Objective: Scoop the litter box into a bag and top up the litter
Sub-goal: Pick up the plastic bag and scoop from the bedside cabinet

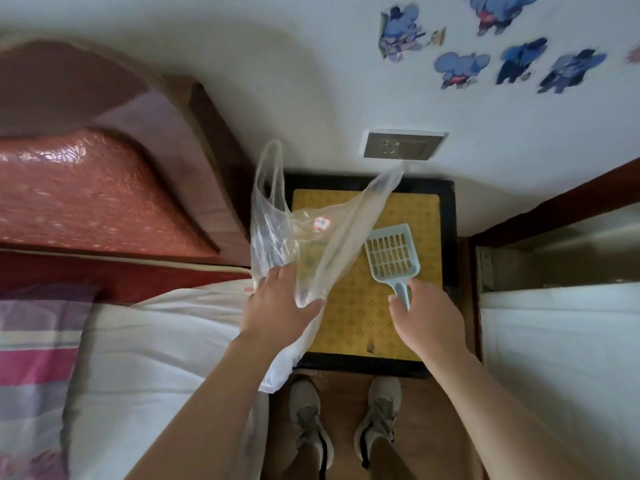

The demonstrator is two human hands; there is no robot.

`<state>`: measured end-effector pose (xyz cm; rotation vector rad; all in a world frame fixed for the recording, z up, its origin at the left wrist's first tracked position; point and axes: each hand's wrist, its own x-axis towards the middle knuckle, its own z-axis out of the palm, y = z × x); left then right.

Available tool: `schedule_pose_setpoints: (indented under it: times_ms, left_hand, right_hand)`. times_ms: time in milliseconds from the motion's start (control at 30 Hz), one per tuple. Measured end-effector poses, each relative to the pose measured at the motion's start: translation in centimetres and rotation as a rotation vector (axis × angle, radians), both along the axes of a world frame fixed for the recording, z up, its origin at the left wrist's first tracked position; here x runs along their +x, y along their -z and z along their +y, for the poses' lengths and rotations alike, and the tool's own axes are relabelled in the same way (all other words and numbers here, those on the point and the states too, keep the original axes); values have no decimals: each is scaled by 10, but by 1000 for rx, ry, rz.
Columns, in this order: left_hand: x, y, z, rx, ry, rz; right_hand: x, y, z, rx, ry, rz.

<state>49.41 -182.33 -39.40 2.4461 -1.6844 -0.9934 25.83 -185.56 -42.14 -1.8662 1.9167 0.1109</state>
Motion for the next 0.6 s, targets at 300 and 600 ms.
schedule_pose_setpoints:
  times_ms: [300, 600]
  left_hand:
    - [-12, 29, -1, -29, -84, 25]
    - [-9, 13, -12, -69, -163, 102]
  right_hand:
    - [-7, 17, 10, 23, 101, 10]
    - [-9, 3, 1, 58, 135, 38]
